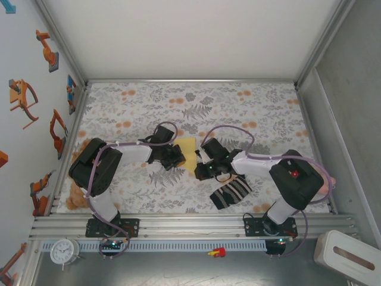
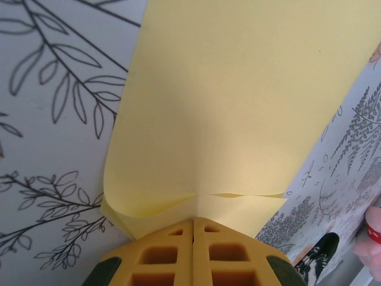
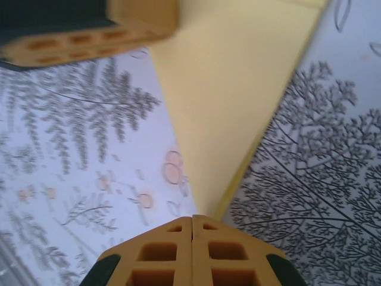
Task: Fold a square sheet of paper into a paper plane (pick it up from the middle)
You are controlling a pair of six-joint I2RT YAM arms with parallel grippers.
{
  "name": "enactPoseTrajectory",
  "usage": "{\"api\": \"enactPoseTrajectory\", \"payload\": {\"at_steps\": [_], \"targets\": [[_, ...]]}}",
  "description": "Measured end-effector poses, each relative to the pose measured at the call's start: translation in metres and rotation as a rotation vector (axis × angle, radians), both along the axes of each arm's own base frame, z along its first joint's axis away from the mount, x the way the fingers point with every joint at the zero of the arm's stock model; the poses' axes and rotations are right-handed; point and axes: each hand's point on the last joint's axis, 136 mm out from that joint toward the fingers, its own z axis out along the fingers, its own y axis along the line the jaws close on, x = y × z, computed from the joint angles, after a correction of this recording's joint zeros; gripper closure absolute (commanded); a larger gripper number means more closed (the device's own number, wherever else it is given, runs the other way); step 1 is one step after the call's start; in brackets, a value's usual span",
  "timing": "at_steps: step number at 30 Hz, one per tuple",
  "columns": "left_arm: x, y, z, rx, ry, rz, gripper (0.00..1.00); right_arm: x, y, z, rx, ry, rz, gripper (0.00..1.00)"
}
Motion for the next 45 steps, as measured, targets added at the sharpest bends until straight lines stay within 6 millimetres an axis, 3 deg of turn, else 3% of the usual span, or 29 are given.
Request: {"api": "enactPoseTrajectory", "payload": {"at_steps": [4, 10, 16, 26, 30, 34, 40, 45], "targets": [[0.0, 0.0, 0.0, 0.002, 0.003, 0.0, 0.96, 0.008, 0.013, 0.011, 0.049, -0.003, -0.006, 1.0], [0.0, 0.0, 0.001, 0.004, 0.005, 0.0, 0.96, 0.022, 0.03, 0.002, 0.062, 0.014, -0.023, 1.0], [0.001, 0.0, 0.001, 0.007, 0.008, -0.001, 0.96, 0.023, 0.029, -0.012, 0.036, 0.036, -0.029, 1.0], [0.006, 0.009, 0.005, 0.062, -0.023, -0.069, 0.95, 0.023, 0.028, -0.018, 0.026, 0.046, -0.036, 1.0], [0.012, 0.008, 0.018, 0.051, -0.089, -0.114, 0.95, 0.023, 0.028, -0.018, 0.031, 0.053, -0.045, 1.0], [0.013, -0.006, 0.033, -0.009, -0.165, -0.159, 0.96, 0.023, 0.029, -0.018, 0.042, 0.067, -0.056, 1.0], [-0.006, -0.014, 0.023, -0.034, -0.165, -0.207, 0.96, 0.024, 0.033, -0.018, 0.065, 0.08, -0.064, 1.0], [-0.007, -0.013, 0.02, -0.035, -0.167, -0.206, 0.96, 0.024, 0.034, -0.018, 0.073, 0.082, -0.065, 1.0]]}}
